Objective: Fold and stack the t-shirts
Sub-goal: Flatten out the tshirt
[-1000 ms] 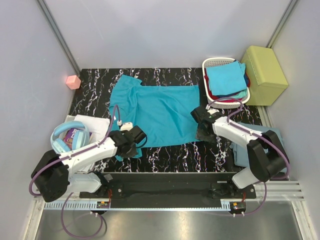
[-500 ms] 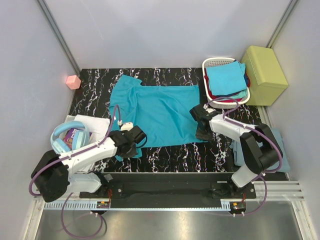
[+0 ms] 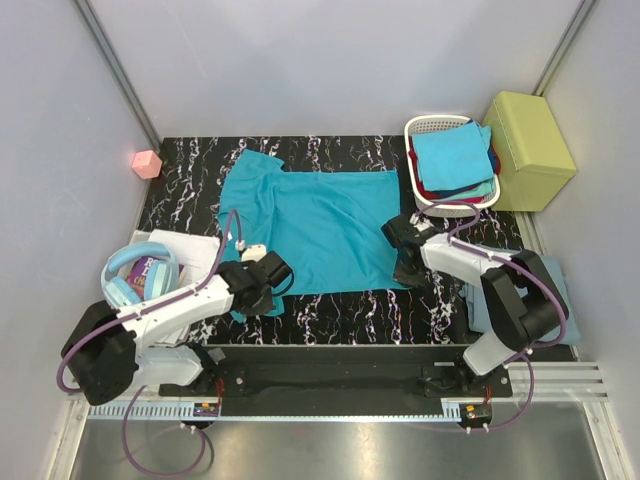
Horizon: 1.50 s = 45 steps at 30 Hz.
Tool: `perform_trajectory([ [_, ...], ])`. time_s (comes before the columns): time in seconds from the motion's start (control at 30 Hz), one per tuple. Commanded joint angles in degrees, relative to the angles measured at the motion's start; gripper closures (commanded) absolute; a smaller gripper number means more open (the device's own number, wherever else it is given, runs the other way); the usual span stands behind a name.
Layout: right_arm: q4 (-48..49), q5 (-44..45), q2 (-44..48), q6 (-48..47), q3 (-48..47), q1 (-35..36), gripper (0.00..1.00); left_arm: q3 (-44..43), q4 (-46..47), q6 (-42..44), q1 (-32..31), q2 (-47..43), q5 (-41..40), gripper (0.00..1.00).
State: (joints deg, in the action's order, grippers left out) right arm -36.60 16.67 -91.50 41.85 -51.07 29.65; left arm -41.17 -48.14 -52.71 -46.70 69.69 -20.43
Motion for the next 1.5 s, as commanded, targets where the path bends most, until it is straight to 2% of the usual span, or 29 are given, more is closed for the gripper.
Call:
perform_trajectory([
  [0.0, -1.45, 0.38, 4.92, 1.84, 1.50, -0.03, 1.00, -1.98, 0.24, 0.94, -0.24, -1.83, -1.11, 1.00],
  [0.37, -13.22, 6.71, 20.13, -0.62, -2.19, 0.06, 1.00, -13.66, -7.40, 3.49, -0.24, -4.48, -7.61, 1.00],
  [0.73, -16.04, 8.20, 21.63, -2.03, -5.35, 0.15, 1.00, -18.68, -9.78, 3.92, 1.43, -2.45, -10.95, 1.00],
  [0.97, -18.86, 9.88, 23.29, -3.35, -9.92, 0.06, 1.00, -21.05, -11.71, 7.00, 8.28, -5.78, -12.27, 1.00],
  [1.03, -20.17, 9.62, 24.52, -3.44, -10.19, 0.15, 1.00, -22.37, -13.11, 7.44, 8.46, -6.67, -13.32, 1.00],
  [1.2, -22.55, 8.47, 28.13, -3.00, -8.26, 0.06, 1.00, -21.24, -14.96, 5.17, 8.46, -9.31, -11.48, 1.00],
  [1.4, -21.76, 8.04, 28.40, -3.08, -7.73, 0.06, 1.00, -14.57, -13.04, 1.74, 6.71, -9.75, -7.35, 1.00],
  [1.47, -21.59, 7.59, 27.17, -3.61, -7.56, 0.06, 1.00, -13.07, -11.63, 0.60, 3.82, -8.52, -5.86, 0.89],
])
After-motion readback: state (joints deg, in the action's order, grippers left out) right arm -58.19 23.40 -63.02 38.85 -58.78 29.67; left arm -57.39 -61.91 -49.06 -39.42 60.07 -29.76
